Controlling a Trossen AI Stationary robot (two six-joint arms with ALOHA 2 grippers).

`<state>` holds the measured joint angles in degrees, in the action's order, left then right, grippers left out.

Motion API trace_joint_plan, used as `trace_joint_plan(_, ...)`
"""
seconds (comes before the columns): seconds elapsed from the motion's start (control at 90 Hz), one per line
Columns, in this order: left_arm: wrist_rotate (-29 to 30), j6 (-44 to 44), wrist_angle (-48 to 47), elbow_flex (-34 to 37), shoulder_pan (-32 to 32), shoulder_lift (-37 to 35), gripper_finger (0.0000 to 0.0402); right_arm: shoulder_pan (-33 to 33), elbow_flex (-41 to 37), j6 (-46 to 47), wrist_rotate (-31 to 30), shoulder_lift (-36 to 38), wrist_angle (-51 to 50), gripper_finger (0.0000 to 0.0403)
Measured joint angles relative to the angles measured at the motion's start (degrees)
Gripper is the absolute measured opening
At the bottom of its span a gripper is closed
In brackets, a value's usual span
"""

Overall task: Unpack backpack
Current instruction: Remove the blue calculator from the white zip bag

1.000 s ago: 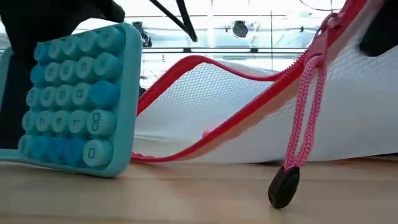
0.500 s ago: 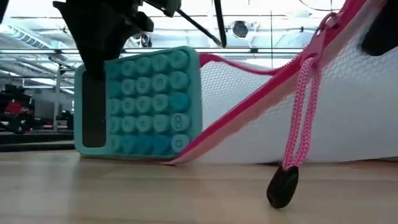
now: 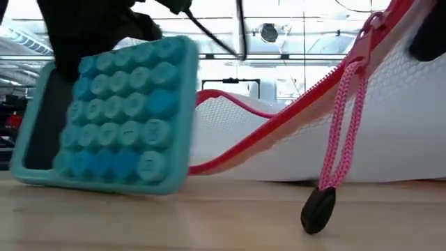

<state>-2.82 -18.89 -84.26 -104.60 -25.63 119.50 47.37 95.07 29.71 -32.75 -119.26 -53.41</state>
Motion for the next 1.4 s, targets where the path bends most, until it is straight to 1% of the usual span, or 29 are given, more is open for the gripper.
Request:
trace_joint_plan(0.1,1.21,0.14,1.47,-0.02,0.12,0.00,0.0061,0.15,0.00,0.07,0.00,0.00,-0.02,0.0000)
trace_joint_plan(0.256,7.13,-2.77,3.57,-0.04,-0.02,0.00,0.0066,0.31,0.00,0.07,0.00,0.00,-0.15,0.0000)
trace_joint_plan(0.433,10.39,-3.08,9.49,0.15,-0.33,0.34,0.0107,0.37,0.00,0.07,0.03,0.00,-0.17,0.0000)
trace_joint_plan(0.6,13.38,-3.24,10.76,0.20,0.24,0.46,0.0146,0.37,0.00,0.07,0.02,0.00,0.07,0.0000)
trace_joint_plan(0.722,16.67,-3.32,10.68,0.20,0.22,0.46,0.0160,0.35,0.00,0.08,0.02,0.00,0.03,0.0000)
trace_joint_plan(0.856,18.08,-3.79,10.61,0.20,0.15,0.45,0.0164,0.37,0.00,0.07,0.02,0.00,0.00,0.0000)
trace_joint_plan(0.922,17.96,-6.59,10.51,0.20,0.15,0.44,0.0164,0.37,0.00,0.08,0.02,0.00,0.00,0.0000)
trace_joint_plan(1.0,15.96,-11.05,10.53,0.20,0.02,0.44,0.0164,0.35,0.00,0.24,0.02,0.00,-0.04,0.0000)
trace_joint_plan(1.089,15.50,-17.67,10.51,0.20,-1.18,0.44,0.0164,0.37,0.00,0.44,0.02,0.00,-0.06,0.0000)
trace_joint_plan(1.133,17.01,-21.88,10.53,0.20,-2.27,0.44,0.0164,0.37,0.00,0.47,0.01,0.00,-0.06,0.0000)
trace_joint_plan(1.244,23.18,-30.14,12.27,0.15,-4.84,0.79,0.0164,0.37,0.00,0.48,0.01,0.00,-0.07,0.0000)
trace_joint_plan(1.333,27.08,-32.08,16.03,0.17,-7.26,1.03,0.0164,0.35,0.00,0.58,0.01,0.00,-0.12,0.0000)
trace_joint_plan(1.4,28.64,-32.67,22.38,0.16,-9.30,1.05,0.0164,0.37,0.00,0.74,0.00,0.00,-0.18,0.0000)
